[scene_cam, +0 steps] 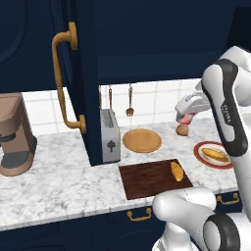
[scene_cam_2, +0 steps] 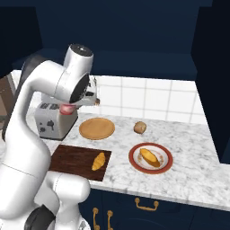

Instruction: From the different types of pastries on the counter, select a croissant and place it on the cutting board. Then retrieve a jar of jam from the cabinet and place it alongside the croissant on the cutting board.

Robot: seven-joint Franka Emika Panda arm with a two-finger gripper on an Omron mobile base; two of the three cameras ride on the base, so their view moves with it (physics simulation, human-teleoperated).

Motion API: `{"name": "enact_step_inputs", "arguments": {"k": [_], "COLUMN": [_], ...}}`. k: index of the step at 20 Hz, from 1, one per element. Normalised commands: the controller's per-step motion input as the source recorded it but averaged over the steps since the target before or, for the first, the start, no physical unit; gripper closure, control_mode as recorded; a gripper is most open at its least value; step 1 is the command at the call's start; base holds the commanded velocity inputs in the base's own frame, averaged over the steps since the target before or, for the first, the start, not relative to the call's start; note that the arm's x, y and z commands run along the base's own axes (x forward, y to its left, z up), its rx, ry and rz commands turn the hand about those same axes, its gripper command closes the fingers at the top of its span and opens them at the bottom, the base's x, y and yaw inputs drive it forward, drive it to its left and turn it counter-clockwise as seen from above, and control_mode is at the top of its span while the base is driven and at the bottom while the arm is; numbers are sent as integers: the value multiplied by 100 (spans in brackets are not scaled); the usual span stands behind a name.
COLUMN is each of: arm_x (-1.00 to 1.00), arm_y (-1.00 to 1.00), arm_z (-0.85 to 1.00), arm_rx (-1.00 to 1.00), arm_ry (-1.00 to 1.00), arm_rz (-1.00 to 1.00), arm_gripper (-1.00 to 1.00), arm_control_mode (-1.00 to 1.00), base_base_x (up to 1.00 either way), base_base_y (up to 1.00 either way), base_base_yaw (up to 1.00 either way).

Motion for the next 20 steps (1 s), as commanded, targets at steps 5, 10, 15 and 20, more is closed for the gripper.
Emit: {"name": "enact_step_inputs", "arguments": {"k": [5,10,15,20], "arm_x": [-10,0,2,39], "arm_y": [5,2,2,31], "arm_z": [-98,-100,-94,-39], "arm_rx": [-24,5,2,-6], "arm_ry": [12,0,-5,-26], "arm_rz": [9,26,21,7], "arm_gripper": [100,100,100,100], "arm_control_mode": [-100,-100,-100,-100], "base_base_x": [0,0,0,0], "base_base_y": [0,0,0,0], "base_base_yaw": [0,0,0,0]}}
